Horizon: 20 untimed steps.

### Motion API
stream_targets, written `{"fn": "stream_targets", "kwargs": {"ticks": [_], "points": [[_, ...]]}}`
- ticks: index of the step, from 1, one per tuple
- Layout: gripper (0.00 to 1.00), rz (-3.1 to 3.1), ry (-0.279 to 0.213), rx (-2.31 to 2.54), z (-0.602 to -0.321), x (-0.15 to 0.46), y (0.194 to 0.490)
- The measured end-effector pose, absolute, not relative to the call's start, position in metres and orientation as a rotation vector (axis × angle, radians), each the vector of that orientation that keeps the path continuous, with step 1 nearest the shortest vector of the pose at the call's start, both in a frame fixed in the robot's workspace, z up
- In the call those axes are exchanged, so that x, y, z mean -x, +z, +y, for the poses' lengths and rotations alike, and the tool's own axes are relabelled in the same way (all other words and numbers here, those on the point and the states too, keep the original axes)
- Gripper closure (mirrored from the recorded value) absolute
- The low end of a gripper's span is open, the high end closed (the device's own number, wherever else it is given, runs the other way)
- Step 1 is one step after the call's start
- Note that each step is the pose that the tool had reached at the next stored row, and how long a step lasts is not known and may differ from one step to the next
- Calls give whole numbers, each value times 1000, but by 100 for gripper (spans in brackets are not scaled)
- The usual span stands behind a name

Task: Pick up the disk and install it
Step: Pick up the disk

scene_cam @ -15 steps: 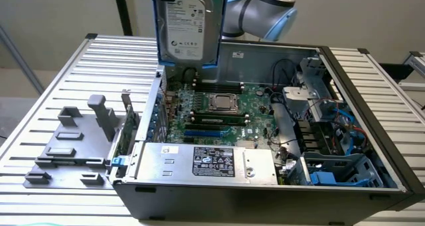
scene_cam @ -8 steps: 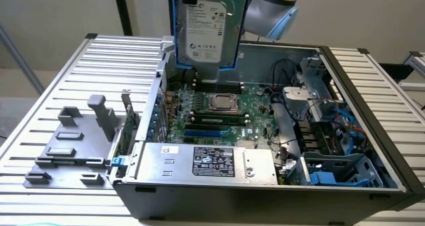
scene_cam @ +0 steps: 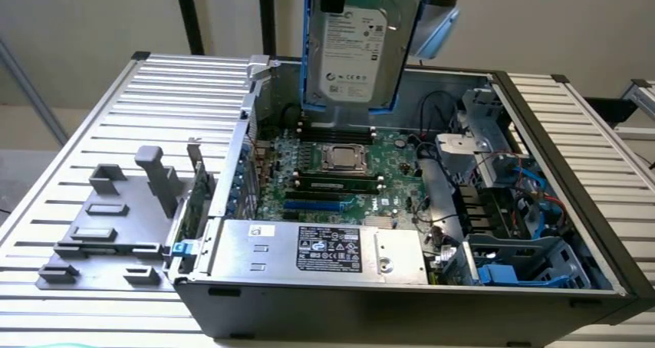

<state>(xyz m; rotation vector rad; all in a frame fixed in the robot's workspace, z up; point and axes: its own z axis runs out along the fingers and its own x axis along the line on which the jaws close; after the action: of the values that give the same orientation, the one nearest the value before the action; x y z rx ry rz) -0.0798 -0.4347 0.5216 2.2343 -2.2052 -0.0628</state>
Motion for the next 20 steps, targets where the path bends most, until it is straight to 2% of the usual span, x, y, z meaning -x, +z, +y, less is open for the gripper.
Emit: {"fn": "stream_targets", "kwargs": {"ticks": [20], "points": [[67,-2207,-69,-2236,-470,10,522]]}}
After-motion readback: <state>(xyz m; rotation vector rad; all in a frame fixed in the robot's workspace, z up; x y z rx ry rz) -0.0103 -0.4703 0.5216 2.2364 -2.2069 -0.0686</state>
